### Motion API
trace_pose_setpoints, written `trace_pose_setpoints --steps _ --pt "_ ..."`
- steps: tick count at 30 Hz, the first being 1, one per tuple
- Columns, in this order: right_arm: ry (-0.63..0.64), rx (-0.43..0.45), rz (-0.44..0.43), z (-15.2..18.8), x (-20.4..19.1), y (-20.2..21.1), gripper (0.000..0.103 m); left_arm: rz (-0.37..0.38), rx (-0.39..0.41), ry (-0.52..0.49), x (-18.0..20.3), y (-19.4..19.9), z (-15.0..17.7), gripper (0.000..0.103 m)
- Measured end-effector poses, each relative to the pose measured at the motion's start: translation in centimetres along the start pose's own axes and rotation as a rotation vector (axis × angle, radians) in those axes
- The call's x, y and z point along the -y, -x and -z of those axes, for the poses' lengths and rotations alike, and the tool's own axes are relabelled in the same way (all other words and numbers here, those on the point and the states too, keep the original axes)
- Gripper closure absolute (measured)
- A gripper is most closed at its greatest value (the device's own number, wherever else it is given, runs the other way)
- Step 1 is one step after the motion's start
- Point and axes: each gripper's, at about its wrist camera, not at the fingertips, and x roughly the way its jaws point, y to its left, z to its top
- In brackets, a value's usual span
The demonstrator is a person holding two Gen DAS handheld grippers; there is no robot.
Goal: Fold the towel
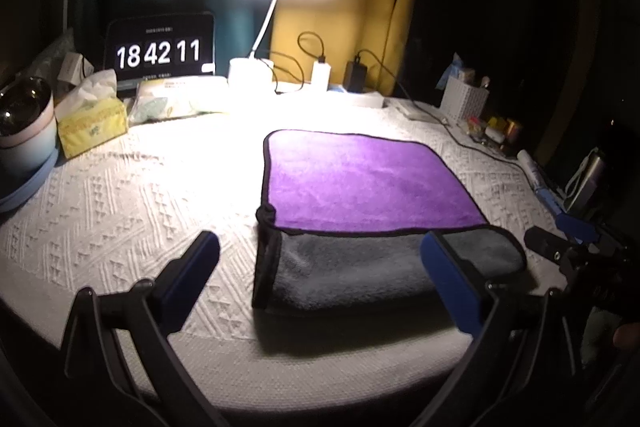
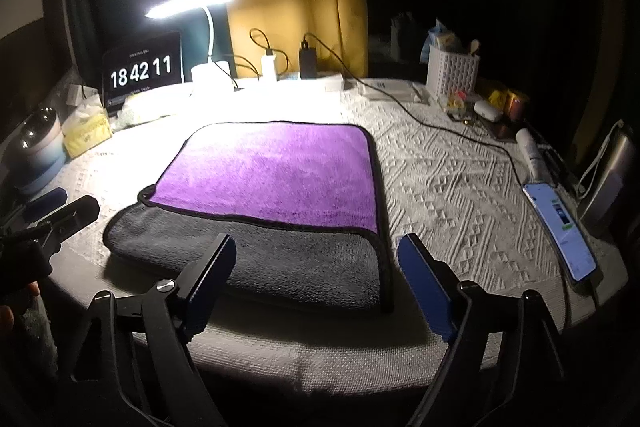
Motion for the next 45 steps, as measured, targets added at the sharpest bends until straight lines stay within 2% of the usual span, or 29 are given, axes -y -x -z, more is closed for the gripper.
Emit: trace_pose_setpoints --steps 3,8,13,20,23,28,31,35,37,41,44,45 --pt "-0.006 -0.02 -0.004 -0.1 0.5 -1.0 0.02 0.002 -0.027 0.003 -0.2 -1.2 -0.1 0.009" --pt "-0.021 -0.038 -0.02 -0.1 1.5 -2.5 0.025 -0.002 -0.072 0.006 -0.4 -3.0 0.0 0.01" --pt "-0.038 -0.072 -0.016 -0.1 2.7 -4.1 0.026 -0.017 -0.102 -0.004 -0.6 -4.5 -0.1 0.011" --pt "-0.063 -0.117 -0.015 0.0 4.3 -6.2 0.037 -0.029 -0.154 0.001 -1.9 -6.5 0.1 0.019" --pt "-0.076 -0.14 -0.024 0.3 4.9 -7.1 0.045 -0.025 -0.172 0.005 -2.3 -7.2 0.2 0.029" --pt "-0.088 -0.164 -0.035 0.5 5.2 -7.8 0.052 -0.024 -0.197 0.001 -2.5 -7.9 0.4 0.043" --pt "-0.095 -0.172 -0.033 0.5 5.2 -8.0 0.053 -0.022 -0.21 0.001 -2.5 -8.1 0.4 0.047" --pt "-0.085 -0.178 -0.043 0.6 5.0 -8.0 0.064 -0.024 -0.221 0.006 -2.6 -8.3 0.5 0.052" --pt "-0.075 -0.181 -0.051 0.6 4.8 -7.9 0.069 -0.018 -0.224 0.013 -2.7 -8.3 0.5 0.059" --pt "-0.054 -0.174 -0.049 0.6 4.4 -7.8 0.08 -0.027 -0.226 -0.002 -2.4 -8.2 0.5 0.064" --pt "-0.037 -0.173 -0.039 0.7 4.2 -7.7 0.089 -0.032 -0.231 0.004 -2.6 -8.3 0.8 0.075" --pt "-0.029 -0.166 -0.031 0.7 4.1 -7.6 0.091 -0.022 -0.227 0.011 -2.7 -8.2 0.8 0.081"
